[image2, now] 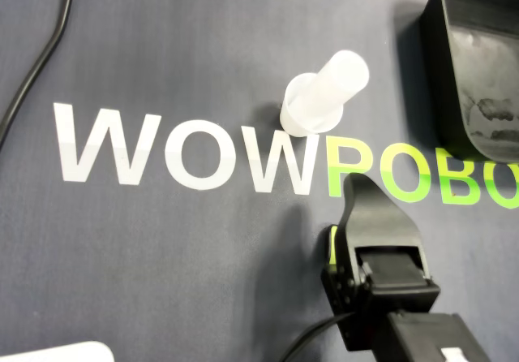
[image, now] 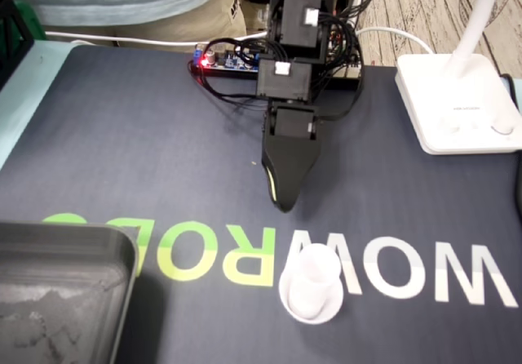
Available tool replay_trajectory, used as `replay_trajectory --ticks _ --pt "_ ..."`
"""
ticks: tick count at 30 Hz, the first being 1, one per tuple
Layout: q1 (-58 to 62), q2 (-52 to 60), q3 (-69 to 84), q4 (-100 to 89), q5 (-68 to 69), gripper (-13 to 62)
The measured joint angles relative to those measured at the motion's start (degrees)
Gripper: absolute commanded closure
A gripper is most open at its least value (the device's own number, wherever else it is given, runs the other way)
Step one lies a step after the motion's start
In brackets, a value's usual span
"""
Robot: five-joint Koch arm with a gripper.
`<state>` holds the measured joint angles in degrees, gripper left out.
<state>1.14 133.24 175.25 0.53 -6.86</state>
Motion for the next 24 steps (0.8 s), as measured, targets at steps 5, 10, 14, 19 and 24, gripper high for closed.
replay_trajectory --ticks 5,10,14,19,24 --pt "0.0 0.0 0.0 0.0 0.0 15.6" --pt "0.0 0.0 0.0 0.0 0.1 15.6" --pt "0.1 0.0 0.0 0.0 0.1 15.6" --pt "0.1 0.0 -1.1 0.0 0.1 15.9" --pt "-0.4 0.0 -3.9 0.1 0.0 16.6"
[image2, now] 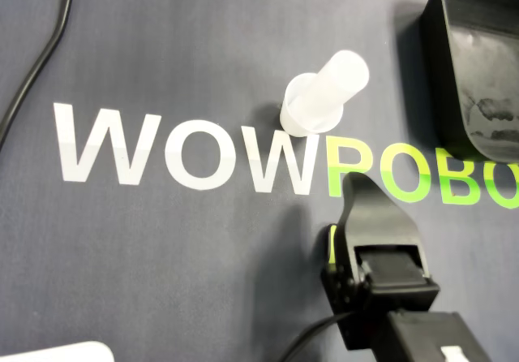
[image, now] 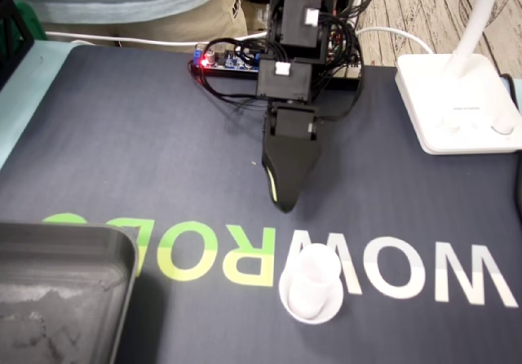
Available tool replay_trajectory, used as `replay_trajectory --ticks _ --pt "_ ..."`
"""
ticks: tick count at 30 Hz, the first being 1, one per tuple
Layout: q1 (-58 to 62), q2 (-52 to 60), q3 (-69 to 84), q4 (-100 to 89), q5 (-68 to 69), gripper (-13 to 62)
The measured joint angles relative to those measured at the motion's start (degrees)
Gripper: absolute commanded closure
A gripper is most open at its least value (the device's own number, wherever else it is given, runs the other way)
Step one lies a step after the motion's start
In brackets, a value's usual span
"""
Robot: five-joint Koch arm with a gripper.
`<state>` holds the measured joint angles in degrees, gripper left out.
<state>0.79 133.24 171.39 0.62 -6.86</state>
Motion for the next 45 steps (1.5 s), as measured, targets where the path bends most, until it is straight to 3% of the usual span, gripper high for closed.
replay_trajectory --ticks 11,26,36,45 --pt "0.2 0.0 -5.6 -0.4 -10.1 16.6" --pt "0.1 0.0 -5.5 -18.4 -67.7 16.6" --pt "-1.6 -1.1 -1.8 -28.6 -77.0 17.6" --pt "-1.8 -14.9 -1.9 -44.5 -79.4 17.6"
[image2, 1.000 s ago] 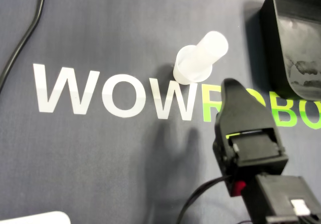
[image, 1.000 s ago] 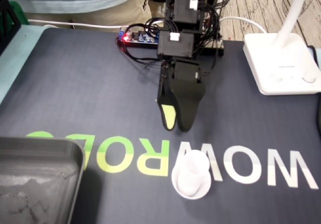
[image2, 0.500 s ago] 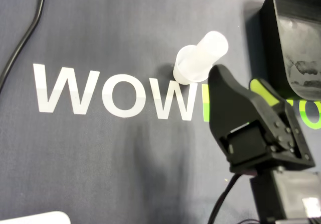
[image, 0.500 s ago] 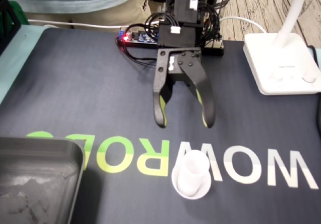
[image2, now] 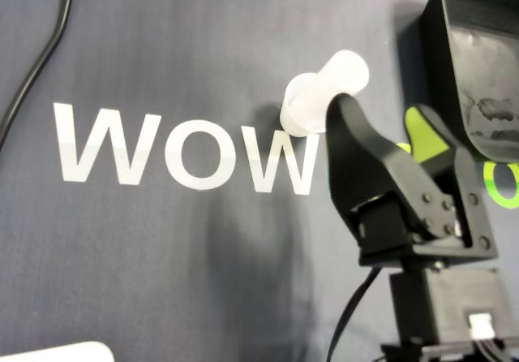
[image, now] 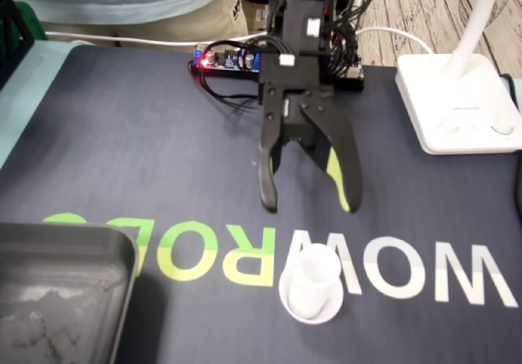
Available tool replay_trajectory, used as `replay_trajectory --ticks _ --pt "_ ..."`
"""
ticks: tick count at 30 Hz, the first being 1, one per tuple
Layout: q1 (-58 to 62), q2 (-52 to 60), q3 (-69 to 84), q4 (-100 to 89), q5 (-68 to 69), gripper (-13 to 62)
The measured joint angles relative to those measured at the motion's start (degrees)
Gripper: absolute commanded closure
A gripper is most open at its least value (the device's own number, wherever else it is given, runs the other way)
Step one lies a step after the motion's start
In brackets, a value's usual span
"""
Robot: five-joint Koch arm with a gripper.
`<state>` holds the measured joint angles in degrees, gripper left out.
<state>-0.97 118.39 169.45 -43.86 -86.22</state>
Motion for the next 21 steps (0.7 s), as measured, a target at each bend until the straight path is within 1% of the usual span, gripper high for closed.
replay_trajectory --ticks 3,4,21 --pt "0.0 -1.9 -0.5 -0.3 0.0 17.6" --pt "0.1 -4.7 -1.9 -1.9 0.0 17.6" --pt "0.4 -26.1 -9.4 -18.8 -0.9 17.6"
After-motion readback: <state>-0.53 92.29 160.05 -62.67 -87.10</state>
